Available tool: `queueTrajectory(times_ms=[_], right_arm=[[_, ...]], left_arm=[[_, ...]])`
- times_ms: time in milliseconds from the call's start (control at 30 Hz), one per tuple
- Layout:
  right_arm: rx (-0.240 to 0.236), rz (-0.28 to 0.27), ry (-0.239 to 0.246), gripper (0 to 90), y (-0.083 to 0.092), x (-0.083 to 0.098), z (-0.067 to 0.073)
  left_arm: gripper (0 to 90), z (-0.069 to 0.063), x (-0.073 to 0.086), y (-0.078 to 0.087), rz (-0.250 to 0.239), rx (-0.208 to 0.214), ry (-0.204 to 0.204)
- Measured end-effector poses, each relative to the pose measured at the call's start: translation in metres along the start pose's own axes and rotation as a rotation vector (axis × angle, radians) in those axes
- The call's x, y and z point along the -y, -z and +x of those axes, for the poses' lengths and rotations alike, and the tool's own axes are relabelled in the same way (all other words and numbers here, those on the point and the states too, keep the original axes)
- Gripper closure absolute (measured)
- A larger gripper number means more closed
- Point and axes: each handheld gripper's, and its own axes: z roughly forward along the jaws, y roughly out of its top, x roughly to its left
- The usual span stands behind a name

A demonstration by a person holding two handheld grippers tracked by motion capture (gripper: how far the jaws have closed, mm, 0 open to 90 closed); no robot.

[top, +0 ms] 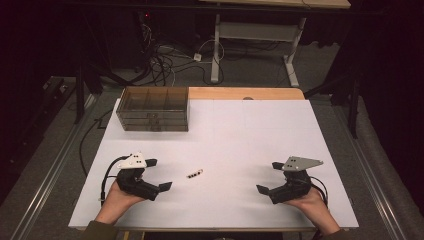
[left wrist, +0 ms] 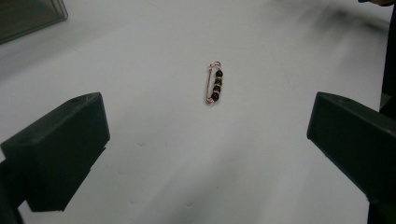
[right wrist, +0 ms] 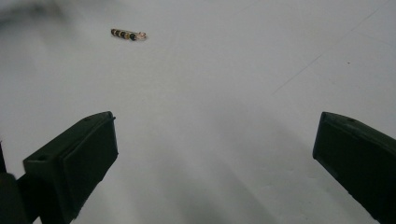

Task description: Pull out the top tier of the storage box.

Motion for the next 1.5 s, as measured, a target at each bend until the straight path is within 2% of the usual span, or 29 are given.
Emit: queueTrajectory(times_ms=[367, 600, 1500], right_arm=[[-0.022, 0.006, 0.003, 0.8, -0.005, 0.004, 0.001], [-0.03, -0.007, -0.013, 0.8, -0.004, 0.004, 0.0], [-0.027, -0.039, -0.033, 0.8, -0.002, 0.003, 0.0]], left_arm=[[0.0, 0.004, -0.001, 0.001, -0.002, -0.006, 0.008], [0.0, 0.006, -0.001, 0.002, -0.009, -0.012, 0.006], [0.0, 0.017, -0.005, 0.002, -0.017, -0.041, 0.012]])
